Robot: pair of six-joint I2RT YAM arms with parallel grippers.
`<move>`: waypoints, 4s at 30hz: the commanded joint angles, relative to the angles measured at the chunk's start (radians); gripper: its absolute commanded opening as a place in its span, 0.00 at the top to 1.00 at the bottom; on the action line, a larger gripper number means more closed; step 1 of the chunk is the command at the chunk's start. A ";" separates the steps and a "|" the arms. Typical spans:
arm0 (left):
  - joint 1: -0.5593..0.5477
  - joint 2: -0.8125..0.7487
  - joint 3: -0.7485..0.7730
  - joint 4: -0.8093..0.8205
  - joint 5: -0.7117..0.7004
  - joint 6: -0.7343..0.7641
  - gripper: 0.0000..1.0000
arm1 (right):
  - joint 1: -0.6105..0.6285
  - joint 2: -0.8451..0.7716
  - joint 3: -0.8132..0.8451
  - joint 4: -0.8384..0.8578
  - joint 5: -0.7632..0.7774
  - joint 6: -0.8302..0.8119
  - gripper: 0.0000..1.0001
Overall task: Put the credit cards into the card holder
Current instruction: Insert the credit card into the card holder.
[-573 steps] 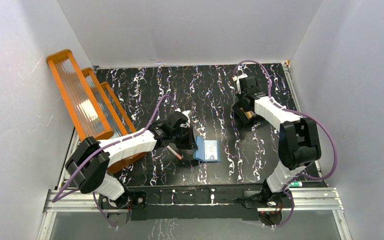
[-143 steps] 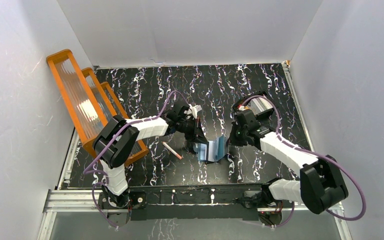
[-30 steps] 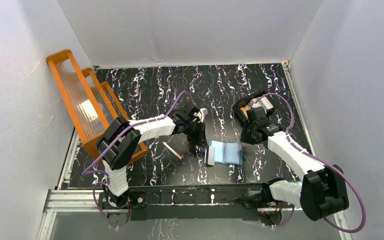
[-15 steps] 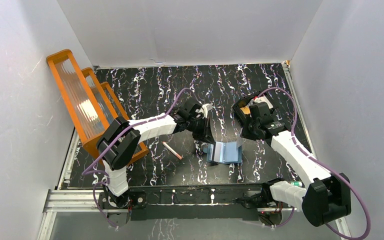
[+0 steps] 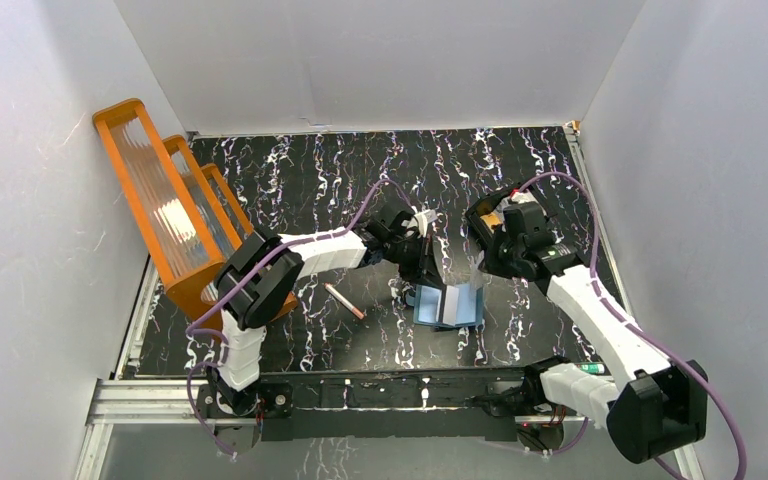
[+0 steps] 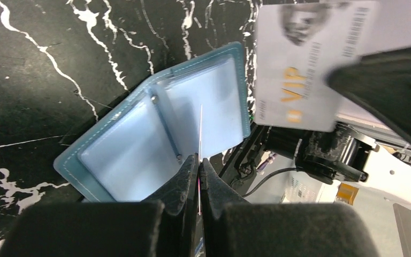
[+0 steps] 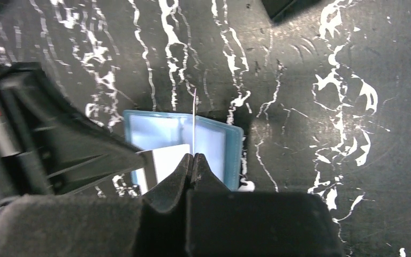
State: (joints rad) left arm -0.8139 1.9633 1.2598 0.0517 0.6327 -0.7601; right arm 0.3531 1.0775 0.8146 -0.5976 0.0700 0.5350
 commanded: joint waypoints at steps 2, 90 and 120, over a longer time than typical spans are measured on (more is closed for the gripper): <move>-0.005 0.014 0.033 -0.007 0.020 0.008 1.00 | -0.003 -0.057 0.028 0.055 -0.087 0.062 1.00; 0.065 -0.130 -0.129 -0.345 -0.211 0.162 1.00 | -0.138 0.023 -0.602 0.793 -0.542 0.192 1.00; 0.065 -0.069 -0.144 -0.293 -0.194 0.156 1.00 | -0.138 0.030 -0.713 0.954 -0.482 0.375 1.00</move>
State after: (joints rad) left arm -0.7540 1.8656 1.1267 -0.2317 0.4377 -0.6102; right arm 0.2161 1.0565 0.0914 0.3664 -0.4335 0.9443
